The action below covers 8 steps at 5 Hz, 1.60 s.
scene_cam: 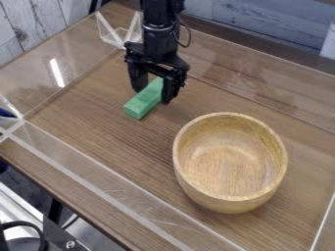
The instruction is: Put the green block in the brown bowl
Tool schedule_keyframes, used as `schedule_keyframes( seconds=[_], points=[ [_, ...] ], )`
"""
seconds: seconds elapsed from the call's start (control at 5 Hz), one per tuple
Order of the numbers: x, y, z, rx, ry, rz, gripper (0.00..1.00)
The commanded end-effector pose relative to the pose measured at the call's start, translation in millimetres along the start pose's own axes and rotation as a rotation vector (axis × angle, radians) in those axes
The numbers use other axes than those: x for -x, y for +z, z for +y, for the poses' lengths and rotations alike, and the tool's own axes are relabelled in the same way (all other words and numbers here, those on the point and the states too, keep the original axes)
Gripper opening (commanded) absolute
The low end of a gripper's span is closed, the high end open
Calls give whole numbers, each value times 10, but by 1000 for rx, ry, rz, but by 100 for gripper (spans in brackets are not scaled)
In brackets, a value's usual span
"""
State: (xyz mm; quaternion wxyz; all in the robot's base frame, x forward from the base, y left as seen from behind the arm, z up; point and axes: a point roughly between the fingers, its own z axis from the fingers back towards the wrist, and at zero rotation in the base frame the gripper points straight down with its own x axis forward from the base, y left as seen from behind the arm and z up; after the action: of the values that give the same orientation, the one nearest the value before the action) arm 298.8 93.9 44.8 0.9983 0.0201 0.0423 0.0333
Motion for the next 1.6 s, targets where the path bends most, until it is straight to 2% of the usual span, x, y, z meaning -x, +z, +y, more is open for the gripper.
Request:
schedule_keyframes(
  seconds=[0.0,0.2,0.4,0.6,1.4],
  points=[
    [-60,48,105,-17,20,-30,100],
    [-56,-66,170,-20,34,-12,100],
    [-62,-111,181,-17,37,-7,0],
    [-59,-108,172,-13,37,-8,0],
    [8,100,120,18,44,-23,0]
  ],
)
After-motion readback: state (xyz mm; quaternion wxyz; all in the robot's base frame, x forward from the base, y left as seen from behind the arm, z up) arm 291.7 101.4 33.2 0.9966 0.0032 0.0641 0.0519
